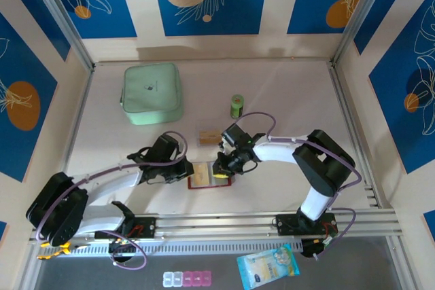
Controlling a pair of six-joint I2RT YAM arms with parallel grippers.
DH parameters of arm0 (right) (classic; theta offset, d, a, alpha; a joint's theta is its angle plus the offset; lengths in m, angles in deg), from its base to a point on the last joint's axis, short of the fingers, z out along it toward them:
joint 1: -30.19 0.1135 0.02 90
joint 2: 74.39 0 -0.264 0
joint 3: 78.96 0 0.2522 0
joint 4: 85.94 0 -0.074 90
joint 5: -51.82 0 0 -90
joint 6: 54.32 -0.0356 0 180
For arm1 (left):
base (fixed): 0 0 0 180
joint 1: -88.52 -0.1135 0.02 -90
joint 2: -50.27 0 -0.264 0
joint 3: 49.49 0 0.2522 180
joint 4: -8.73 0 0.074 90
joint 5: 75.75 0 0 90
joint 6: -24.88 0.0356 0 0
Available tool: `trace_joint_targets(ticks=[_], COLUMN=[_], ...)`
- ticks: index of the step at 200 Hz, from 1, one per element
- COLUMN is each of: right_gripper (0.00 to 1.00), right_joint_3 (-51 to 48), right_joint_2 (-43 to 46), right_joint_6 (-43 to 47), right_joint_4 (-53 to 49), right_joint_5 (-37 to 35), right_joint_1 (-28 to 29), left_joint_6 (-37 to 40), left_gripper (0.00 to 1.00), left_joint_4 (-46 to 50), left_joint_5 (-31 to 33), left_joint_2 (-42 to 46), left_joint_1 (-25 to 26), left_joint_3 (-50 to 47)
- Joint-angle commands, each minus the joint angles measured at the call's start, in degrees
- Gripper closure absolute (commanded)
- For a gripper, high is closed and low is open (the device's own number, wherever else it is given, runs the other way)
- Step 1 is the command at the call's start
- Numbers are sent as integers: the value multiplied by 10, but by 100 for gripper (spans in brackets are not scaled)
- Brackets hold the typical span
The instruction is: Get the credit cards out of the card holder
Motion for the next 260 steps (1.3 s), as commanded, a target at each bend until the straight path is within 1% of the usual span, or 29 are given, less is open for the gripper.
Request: trace_joint_targets(ticks=[1, 42, 97, 137, 202, 260], right_gripper=[84, 81, 76, 76, 76, 77], right_joint_3=[21, 28, 34, 42, 51, 56], right_joint_2=[19, 8, -15, -30, -52, -65], right_joint_6=[5, -7, -17, -19, -13, -17], right_joint_4=[-9, 17, 45, 54, 37, 56], right_joint_5=[9, 29, 52, 63, 54, 74], right_joint_1=[4, 4, 4, 5, 11, 19], left_joint_6=[8, 15, 25, 26, 27, 25], left_gripper=[91, 94, 94, 95, 95, 94], left_joint_4=[-13, -17, -6, -5, -2, -1], left_joint_5=[-10, -11, 2, 0, 1, 2], left_joint_2=[-16, -39, -50, -57, -52, -50], left_joint_1=[-5, -5, -5, -5, -5, -5], left_joint_3=[-9, -10, -11, -11, -12, -12])
